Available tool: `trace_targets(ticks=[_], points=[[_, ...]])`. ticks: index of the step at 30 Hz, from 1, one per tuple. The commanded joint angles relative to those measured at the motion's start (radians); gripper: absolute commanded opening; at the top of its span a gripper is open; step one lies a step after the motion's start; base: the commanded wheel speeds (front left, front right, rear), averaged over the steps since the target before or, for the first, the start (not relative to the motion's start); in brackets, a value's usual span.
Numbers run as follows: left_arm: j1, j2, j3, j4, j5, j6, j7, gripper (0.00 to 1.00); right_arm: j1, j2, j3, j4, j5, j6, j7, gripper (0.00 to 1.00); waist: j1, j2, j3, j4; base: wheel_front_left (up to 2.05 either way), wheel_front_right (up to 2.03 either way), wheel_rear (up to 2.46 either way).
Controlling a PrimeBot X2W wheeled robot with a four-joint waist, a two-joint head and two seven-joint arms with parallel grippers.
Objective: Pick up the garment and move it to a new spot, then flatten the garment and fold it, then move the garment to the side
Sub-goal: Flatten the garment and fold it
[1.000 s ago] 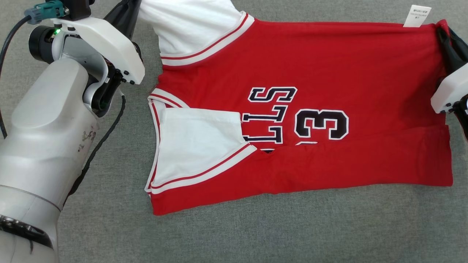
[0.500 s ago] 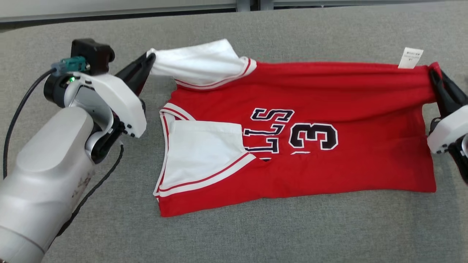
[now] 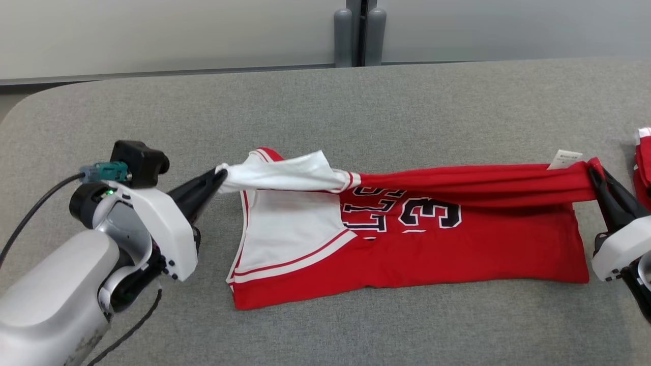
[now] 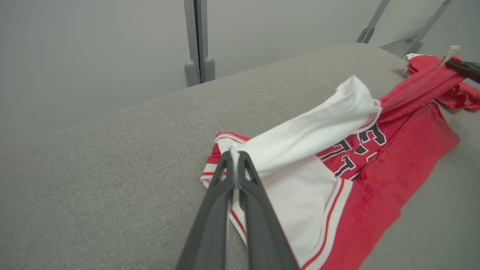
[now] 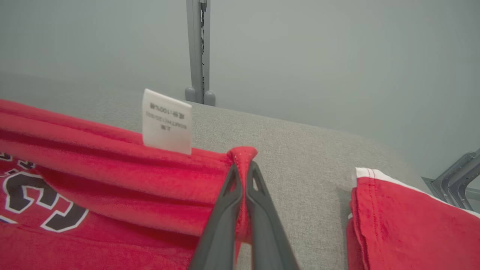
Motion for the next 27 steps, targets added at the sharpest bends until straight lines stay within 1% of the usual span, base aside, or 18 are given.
trace_targets(ticks=[1, 3, 4, 9, 13, 16, 20, 26, 27], points=[[0.043, 0.030, -0.001, -0.053, -0.021, 0.020, 0.021, 0.00, 0.030, -0.009, -0.009, -0.012, -0.010, -0.002, -0.005, 0.00, 0.0000, 0.0000, -0.019, 0.000, 0.00, 0.00, 0.00], [0.081, 0.055, -0.007, -0.111, -0.048, 0.030, 0.048, 0.00, 0.056, -0.007, -0.009, -0.024, -0.008, -0.002, -0.005, 0.00, 0.0000, 0.0000, -0.029, 0.000, 0.00, 0.00, 0.00], [0.081, 0.055, -0.007, -0.111, -0.048, 0.030, 0.048, 0.00, 0.056, -0.007, -0.009, -0.024, -0.008, -0.002, -0.005, 0.00, 0.0000, 0.0000, -0.029, 0.000, 0.00, 0.00, 0.00], [0.152, 0.108, -0.028, -0.217, -0.096, 0.053, 0.118, 0.00, 0.102, -0.015, -0.011, -0.052, -0.010, -0.002, -0.005, 0.00, 0.0000, 0.0000, -0.043, -0.001, 0.00, 0.00, 0.00], [0.179, 0.127, -0.037, -0.264, -0.117, 0.070, 0.149, 0.00, 0.130, -0.017, -0.007, -0.063, -0.030, -0.002, -0.005, 0.00, 0.0000, 0.0000, -0.046, -0.002, 0.00, 0.00, 0.00], [0.186, 0.126, -0.051, -0.273, -0.103, 0.077, 0.155, 0.00, 0.146, -0.022, 0.006, -0.053, -0.061, -0.002, -0.005, 0.00, 0.0000, 0.0000, -0.046, -0.006, 0.00, 0.00, 0.00], [0.196, 0.111, -0.070, -0.268, -0.098, 0.080, 0.167, 0.00, 0.166, -0.033, 0.039, -0.028, -0.082, -0.002, -0.005, 0.00, 0.0000, 0.0000, -0.047, -0.011, 0.00, 0.00, 0.00], [0.203, 0.100, -0.095, -0.234, -0.086, 0.075, 0.179, 0.00, 0.168, -0.039, 0.105, 0.011, -0.041, -0.002, 0.007, 0.00, 0.0000, 0.0000, -0.052, -0.026, 0.00, 0.00, 0.00], [0.204, 0.099, -0.100, -0.227, -0.085, 0.075, 0.180, 0.00, 0.161, -0.040, 0.113, 0.015, -0.033, -0.002, 0.008, 0.22, 0.0000, 0.0000, -0.052, -0.029, 0.00, 0.00, 0.00]])
